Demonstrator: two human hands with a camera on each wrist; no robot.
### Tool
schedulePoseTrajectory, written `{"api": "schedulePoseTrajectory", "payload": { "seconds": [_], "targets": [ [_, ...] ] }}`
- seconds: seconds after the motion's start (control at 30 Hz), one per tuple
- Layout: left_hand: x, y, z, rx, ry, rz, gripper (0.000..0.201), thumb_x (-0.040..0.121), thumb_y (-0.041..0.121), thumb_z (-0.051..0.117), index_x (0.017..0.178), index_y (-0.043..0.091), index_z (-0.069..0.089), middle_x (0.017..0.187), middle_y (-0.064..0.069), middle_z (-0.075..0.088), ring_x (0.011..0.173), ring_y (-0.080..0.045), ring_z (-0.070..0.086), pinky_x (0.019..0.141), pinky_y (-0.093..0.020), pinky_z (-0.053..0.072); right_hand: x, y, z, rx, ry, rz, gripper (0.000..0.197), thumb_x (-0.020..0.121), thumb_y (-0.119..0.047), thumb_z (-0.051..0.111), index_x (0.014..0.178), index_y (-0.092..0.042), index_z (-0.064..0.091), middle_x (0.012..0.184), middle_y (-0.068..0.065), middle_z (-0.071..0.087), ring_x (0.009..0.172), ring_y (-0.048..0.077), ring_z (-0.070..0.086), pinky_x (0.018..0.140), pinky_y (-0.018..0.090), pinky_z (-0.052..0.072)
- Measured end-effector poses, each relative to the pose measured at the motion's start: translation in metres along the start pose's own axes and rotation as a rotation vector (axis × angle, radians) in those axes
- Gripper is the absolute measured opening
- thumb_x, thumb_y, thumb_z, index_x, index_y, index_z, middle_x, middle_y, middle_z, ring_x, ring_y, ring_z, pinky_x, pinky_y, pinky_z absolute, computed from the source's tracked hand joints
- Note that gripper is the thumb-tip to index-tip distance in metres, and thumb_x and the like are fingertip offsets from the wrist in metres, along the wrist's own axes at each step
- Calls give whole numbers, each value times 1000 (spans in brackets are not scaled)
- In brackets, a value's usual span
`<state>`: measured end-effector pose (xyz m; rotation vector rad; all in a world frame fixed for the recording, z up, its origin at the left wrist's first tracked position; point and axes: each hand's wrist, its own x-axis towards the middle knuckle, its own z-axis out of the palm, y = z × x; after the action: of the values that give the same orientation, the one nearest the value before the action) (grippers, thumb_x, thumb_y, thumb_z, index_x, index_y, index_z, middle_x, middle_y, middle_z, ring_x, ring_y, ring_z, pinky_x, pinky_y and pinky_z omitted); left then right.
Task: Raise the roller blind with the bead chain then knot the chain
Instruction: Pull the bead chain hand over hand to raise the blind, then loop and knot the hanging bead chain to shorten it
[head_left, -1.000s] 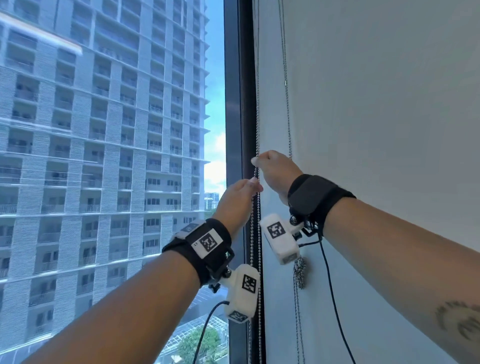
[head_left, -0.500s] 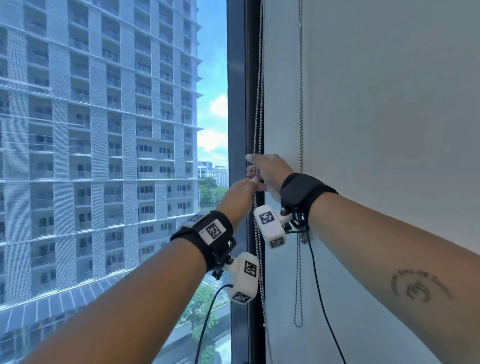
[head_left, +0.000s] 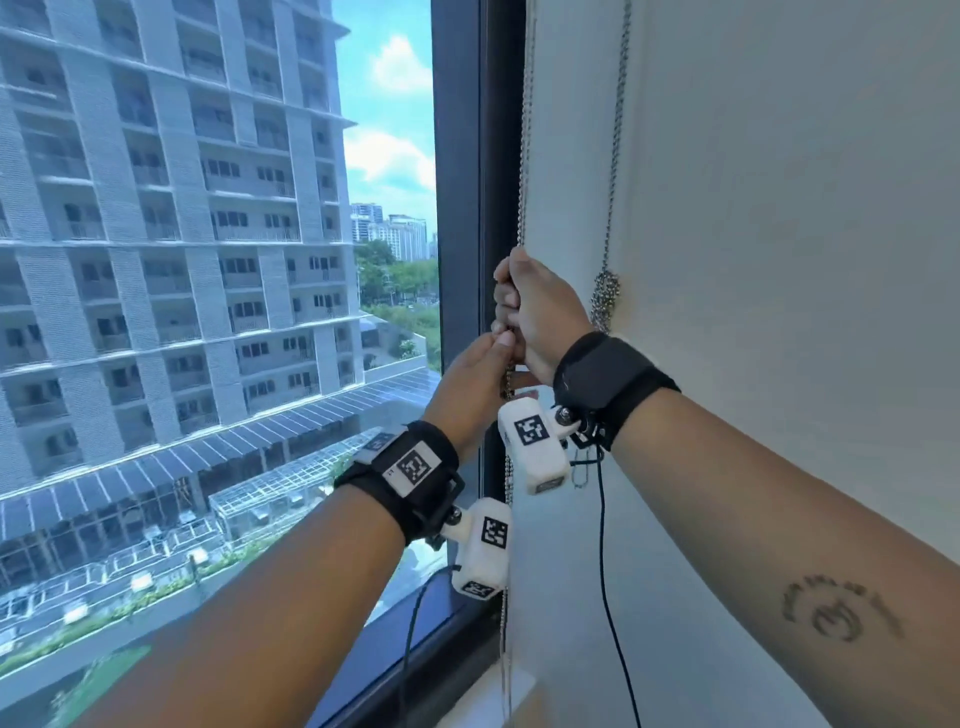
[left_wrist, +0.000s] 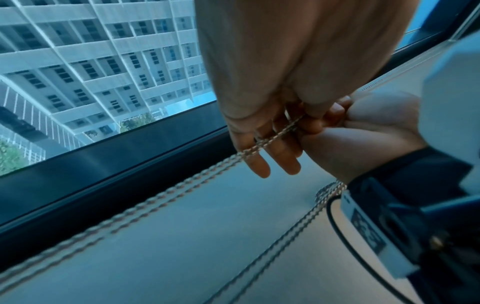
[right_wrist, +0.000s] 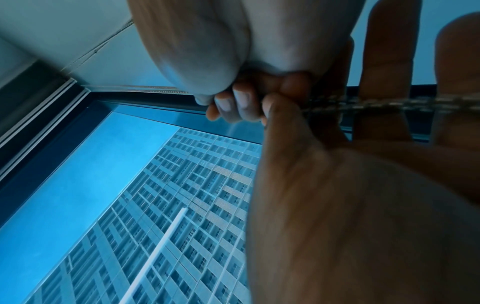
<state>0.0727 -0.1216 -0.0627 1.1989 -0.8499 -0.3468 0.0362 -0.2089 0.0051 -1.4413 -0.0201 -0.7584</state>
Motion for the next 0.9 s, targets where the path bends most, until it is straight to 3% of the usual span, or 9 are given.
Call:
{"api": "schedulePoseTrajectory", "payload": {
  "seconds": [0.2, 0.3, 0.4, 0.47, 0.57, 0.63, 0.77, 0.83, 0.9],
  "targets": [
    [-40, -51, -10, -49, -10, -91, 28, 104, 28, 49, 107, 4, 63, 107, -20, 71, 94, -26, 68, 97, -46, 54, -47, 52, -10, 35, 9, 0, 30, 108, -31, 33, 98, -12, 53, 64, -4, 35, 50, 9, 27, 52, 25, 32],
    [-60, -78, -13, -86, -48, -130, 28, 101, 27, 54, 105, 2, 65, 114, -29, 69, 103, -36, 67, 103, -51, 49, -74, 78, -15, -34, -35, 38, 27, 108, -27, 34, 99, -12, 54, 66, -4, 37, 55, 10, 29, 55, 26, 32],
    [-76, -106, -13, -92, -53, -161, 42, 92, 32, 62, 116, -3, 59, 116, -28, 68, 108, -33, 64, 108, -58, 43, -98, 101, -22, -132, -43, 63, 28, 108, -26, 34, 97, -14, 56, 66, -5, 39, 58, 12, 33, 57, 26, 34],
    [-84, -120, -15, -9, -62, -162, 44, 86, 40, 65, 119, 9, 60, 118, -21, 68, 113, -27, 63, 107, -60, 41, -109, 112, -26, -133, -22, 77, 29, 109, -26, 34, 97, -13, 57, 67, -4, 41, 60, 12, 37, 64, 31, 38],
    [-98, -134, -17, 156, -95, -155, 34, 90, 33, 61, 121, 22, 53, 121, -5, 67, 115, -15, 63, 103, -43, 48, -124, 125, -32, -83, 7, 118, 29, 109, -23, 34, 97, -10, 57, 68, -1, 44, 62, 13, 44, 74, 35, 47],
    [-106, -140, -16, 241, -113, -160, 31, 91, 31, 60, 119, 26, 48, 124, -4, 63, 116, -11, 63, 100, -37, 50, -131, 135, -35, -51, 8, 135, 28, 109, -22, 34, 97, -9, 56, 66, -1, 45, 61, 14, 46, 82, 35, 51],
    [-111, -130, -16, 719, 41, -46, 10, 92, 30, 56, 88, 21, 54, 95, -1, 59, 91, -14, 59, 73, -27, 47, -135, 149, -41, -26, -14, 162, 28, 109, -23, 35, 98, -8, 56, 67, -1, 47, 61, 14, 48, 77, 33, 51],
    [-115, -113, -15, 960, 85, 24, 23, 92, 31, 53, 76, 16, 54, 75, -2, 59, 73, -21, 57, 63, -36, 45, -136, 151, -44, -54, -45, 157, 28, 108, -24, 35, 99, -10, 58, 68, -1, 50, 62, 13, 48, 68, 28, 46],
    [-114, -95, -14, 1150, 79, 78, 27, 87, 33, 52, 67, 15, 51, 61, -1, 54, 60, -23, 54, 55, -33, 41, -135, 152, -47, -115, -71, 146, 29, 108, -27, 37, 101, -12, 61, 70, 0, 52, 65, 15, 48, 65, 28, 42]
  ]
}}
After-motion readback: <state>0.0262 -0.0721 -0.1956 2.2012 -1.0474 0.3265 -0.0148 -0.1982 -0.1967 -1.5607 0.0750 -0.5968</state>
